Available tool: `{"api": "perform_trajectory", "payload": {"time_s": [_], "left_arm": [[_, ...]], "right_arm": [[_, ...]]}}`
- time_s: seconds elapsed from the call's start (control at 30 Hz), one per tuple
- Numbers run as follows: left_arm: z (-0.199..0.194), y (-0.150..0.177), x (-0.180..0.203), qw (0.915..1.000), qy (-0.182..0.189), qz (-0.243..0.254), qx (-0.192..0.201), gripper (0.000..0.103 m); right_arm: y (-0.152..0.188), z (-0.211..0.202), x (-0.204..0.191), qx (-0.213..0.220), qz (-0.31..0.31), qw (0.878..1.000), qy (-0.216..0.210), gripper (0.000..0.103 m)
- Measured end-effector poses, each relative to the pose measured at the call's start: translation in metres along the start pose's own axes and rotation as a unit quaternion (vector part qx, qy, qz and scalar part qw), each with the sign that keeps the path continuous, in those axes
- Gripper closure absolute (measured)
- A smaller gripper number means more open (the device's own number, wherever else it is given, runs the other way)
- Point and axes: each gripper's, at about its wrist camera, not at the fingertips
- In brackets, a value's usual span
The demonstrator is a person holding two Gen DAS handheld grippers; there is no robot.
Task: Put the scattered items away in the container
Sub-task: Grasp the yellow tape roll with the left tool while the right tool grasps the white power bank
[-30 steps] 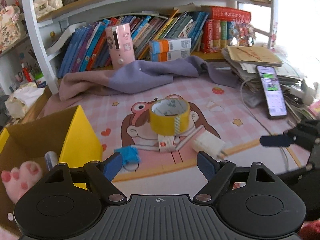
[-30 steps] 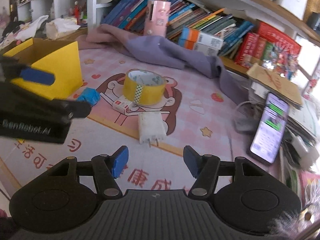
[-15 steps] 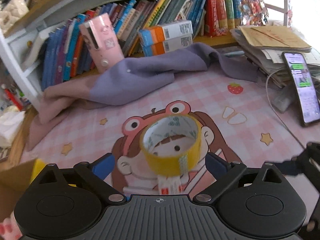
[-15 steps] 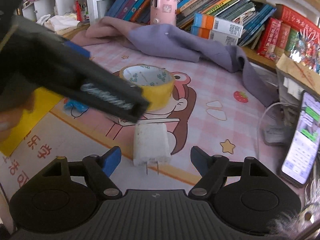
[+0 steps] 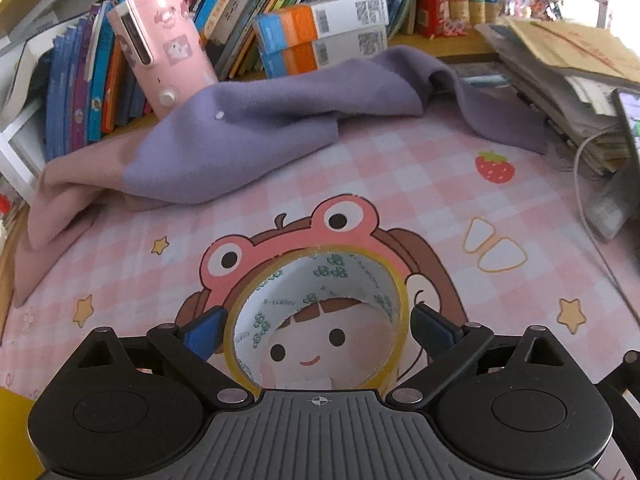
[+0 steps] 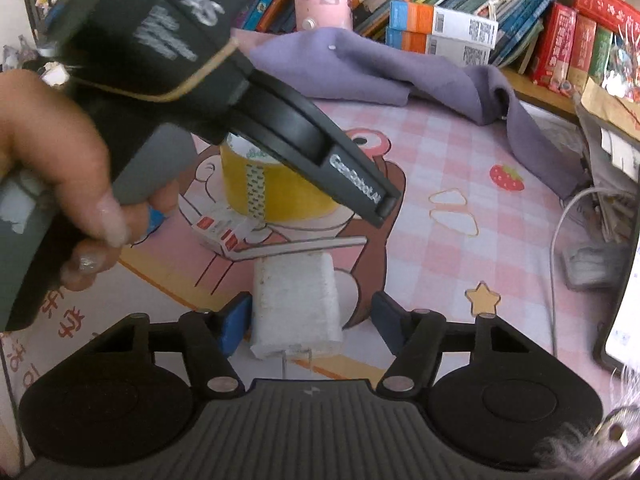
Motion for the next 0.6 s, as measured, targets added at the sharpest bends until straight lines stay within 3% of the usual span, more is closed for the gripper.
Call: {"api": "perform_trajectory", "payload": {"time_s": [0.23,0.3,0.4,0.6], "left_arm": [[0.000,0.003,-0.003,0.9999,0.010,-0.003,0.003,0.013],[-0.003,0.003,-0.008,0.9998,0.012,-0.013,-0.002,0.013],[-0.023,0.006,-0.024,0.9984,0.012,-0.054,0.013,0.013],[-0.071,0.024,-0.057,0.9961,0.015,-0.082,0.028,0.013]], "right_arm": [[-0.001,0.005,-0.002,-0.002,-0.025,1.000,0.004,0.040],[-0.001,0.006,-0.003,0.001,-0.032,0.999,0.003,0.047],[-0.002,0.007,-0.006,0.005,-0.042,0.999,-0.005,0.062],[-0.001,0.001,-0.006,-0.001,-0.032,0.999,-0.009,0.062]]}}
Point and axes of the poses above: each gripper's, at about its wrist camera, not at the fingertips, and z roughly the way its jaws point, x to its right, y to its underside, and after that the axes turned 14 degrees about -y, right-handed
